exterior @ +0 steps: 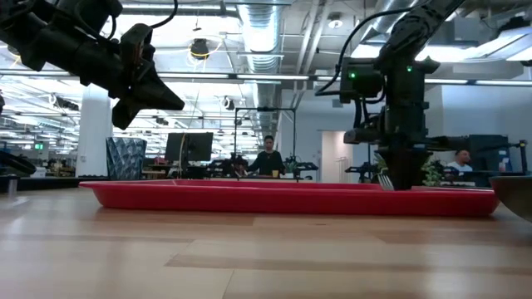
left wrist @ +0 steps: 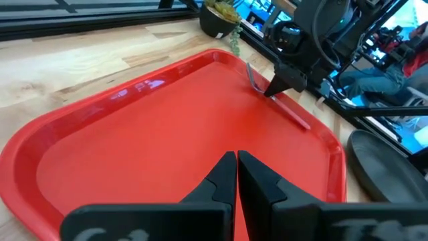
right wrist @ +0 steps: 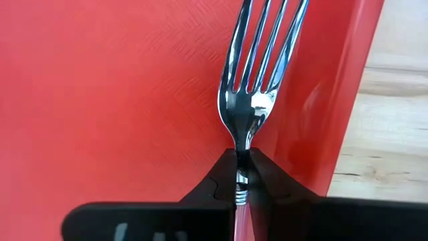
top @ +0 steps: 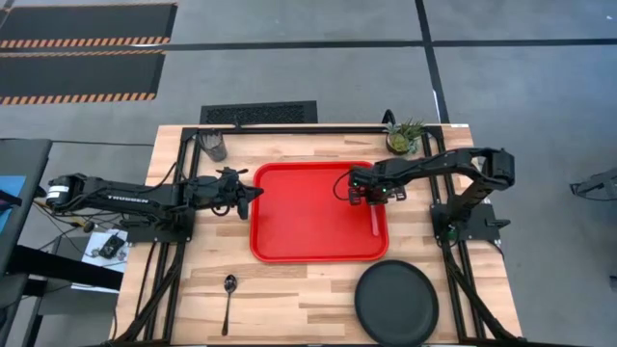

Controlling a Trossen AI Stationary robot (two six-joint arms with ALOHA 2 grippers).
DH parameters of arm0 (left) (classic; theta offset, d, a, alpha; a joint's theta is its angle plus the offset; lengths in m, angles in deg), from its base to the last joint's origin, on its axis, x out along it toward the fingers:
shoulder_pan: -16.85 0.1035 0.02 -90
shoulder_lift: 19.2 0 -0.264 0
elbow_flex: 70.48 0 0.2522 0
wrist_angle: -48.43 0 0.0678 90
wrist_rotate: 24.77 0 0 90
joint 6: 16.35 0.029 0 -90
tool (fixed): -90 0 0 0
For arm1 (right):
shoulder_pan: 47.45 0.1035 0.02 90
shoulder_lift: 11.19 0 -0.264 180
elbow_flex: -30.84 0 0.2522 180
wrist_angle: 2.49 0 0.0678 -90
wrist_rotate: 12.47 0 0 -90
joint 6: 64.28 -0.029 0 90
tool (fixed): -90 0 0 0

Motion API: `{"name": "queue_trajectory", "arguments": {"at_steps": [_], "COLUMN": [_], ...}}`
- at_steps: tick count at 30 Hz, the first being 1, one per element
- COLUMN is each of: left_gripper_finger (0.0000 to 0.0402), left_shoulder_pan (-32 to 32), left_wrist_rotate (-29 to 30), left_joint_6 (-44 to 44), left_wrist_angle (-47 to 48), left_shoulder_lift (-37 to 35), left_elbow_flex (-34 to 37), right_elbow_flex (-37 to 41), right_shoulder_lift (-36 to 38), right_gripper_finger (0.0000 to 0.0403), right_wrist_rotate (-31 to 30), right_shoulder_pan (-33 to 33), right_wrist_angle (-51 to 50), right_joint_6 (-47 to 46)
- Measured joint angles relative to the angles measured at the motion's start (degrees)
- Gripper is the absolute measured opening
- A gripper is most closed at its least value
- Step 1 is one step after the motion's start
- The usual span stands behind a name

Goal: Pick and place plate/cup/fork/spoon on tray
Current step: Put the pink fork on the red tray

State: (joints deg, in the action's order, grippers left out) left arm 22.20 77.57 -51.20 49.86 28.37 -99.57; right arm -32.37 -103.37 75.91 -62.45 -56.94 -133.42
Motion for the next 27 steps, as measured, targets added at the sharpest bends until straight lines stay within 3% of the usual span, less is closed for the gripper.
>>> {"name": "queue_trajectory", "arguments": {"at_steps": [27], "left_gripper_finger": [0.0], "left_shoulder_pan": [-0.01], "left_wrist_rotate": [0.14], "left_joint_6": [-1.42], "left_wrist_angle": [0.01], "left_shoulder_lift": [0.0], "left_elbow_flex": [0.0], "right_elbow_flex": [0.0], "right_shoulder_lift": [0.0], "right_gripper_finger": [0.0053], "right_wrist_rotate": [1.08], "right_shoulder_pan": [-0.96], "right_wrist_angle": [-0.72], "right_joint_6": [0.11]}}
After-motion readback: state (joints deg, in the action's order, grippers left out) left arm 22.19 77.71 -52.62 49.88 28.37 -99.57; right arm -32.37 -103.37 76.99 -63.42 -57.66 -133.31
